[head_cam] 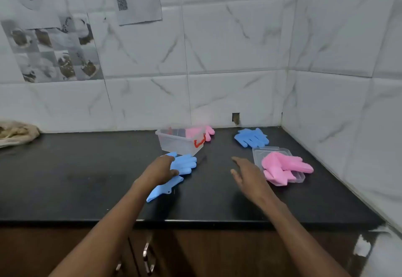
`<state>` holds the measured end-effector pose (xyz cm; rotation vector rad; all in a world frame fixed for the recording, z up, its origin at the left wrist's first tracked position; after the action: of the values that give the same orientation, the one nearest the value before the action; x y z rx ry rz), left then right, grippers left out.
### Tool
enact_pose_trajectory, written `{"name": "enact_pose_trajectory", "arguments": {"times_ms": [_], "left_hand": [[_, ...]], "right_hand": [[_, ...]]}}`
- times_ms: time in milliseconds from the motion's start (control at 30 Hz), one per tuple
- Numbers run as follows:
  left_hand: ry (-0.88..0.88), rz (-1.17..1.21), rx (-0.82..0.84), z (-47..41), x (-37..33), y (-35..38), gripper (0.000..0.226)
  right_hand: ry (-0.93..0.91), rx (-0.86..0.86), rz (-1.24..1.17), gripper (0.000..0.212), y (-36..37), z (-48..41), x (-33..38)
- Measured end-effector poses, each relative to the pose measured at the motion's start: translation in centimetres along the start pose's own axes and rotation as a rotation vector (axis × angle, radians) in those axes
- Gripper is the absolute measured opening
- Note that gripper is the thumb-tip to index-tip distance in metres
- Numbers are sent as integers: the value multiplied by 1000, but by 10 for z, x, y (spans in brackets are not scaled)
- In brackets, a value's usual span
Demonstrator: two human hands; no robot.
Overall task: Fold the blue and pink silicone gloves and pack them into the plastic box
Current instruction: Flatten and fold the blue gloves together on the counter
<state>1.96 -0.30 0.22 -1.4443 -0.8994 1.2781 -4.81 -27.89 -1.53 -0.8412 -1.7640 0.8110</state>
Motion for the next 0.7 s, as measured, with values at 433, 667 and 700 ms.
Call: {"name": "enact_pose_trajectory", "arguments": {"times_ms": [433,667,700], "left_hand": [[51,-235,-104,-46,27,22,9],[101,-134,-96,-56,33,24,10],[105,-111,-49,-57,35,23,8]], "right_hand": [[52,90,125,43,39,-11,-13],[24,69,152,40,43,-13,-17],[22,67,158,40,43,-13,-17]]}}
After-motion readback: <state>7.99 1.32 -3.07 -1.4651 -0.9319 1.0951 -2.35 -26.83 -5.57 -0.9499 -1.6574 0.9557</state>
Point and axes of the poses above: each hand's wrist, its own z-axis away from the middle knuckle, its own y-axis out of the palm, x = y × z, the point moved 2 cm from there along -z, towards the middle knuckle, and after that the axes turned 8 degrees about x, right-handed, at the moved point
